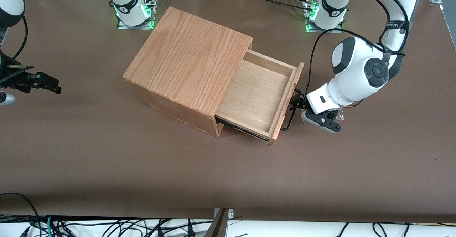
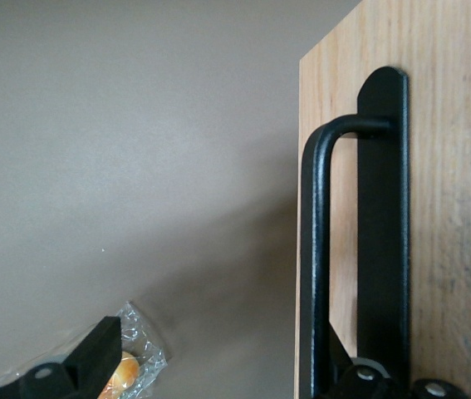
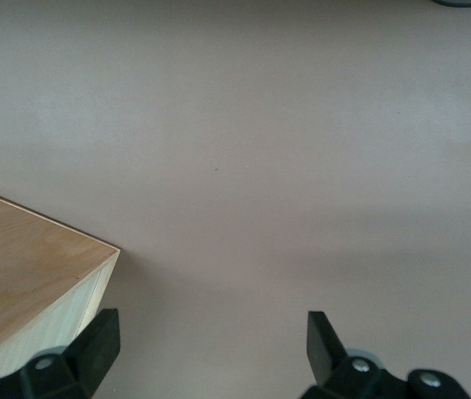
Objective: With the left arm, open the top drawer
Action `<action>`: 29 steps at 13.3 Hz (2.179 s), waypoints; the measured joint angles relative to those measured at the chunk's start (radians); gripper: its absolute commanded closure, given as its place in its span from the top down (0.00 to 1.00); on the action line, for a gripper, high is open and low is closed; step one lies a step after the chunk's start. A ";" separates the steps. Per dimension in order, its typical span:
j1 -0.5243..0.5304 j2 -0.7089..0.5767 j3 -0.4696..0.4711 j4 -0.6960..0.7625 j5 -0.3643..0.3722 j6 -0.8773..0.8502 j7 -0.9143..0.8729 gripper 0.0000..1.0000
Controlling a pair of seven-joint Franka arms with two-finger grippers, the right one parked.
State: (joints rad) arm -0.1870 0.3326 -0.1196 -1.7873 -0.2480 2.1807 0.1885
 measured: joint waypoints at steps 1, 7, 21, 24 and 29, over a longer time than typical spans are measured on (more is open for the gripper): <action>0.000 0.000 0.000 0.001 0.000 -0.003 -0.002 1.00; 0.000 0.004 0.003 0.014 -0.008 -0.032 -0.019 1.00; 0.075 -0.138 0.034 0.135 -0.001 -0.319 -0.052 1.00; 0.110 -0.198 0.051 0.186 0.139 -0.470 -0.051 1.00; 0.154 -0.234 0.057 0.325 0.274 -0.610 -0.063 1.00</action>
State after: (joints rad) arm -0.0329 0.0988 -0.0628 -1.4623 0.0257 1.5708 0.1260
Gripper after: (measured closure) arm 0.000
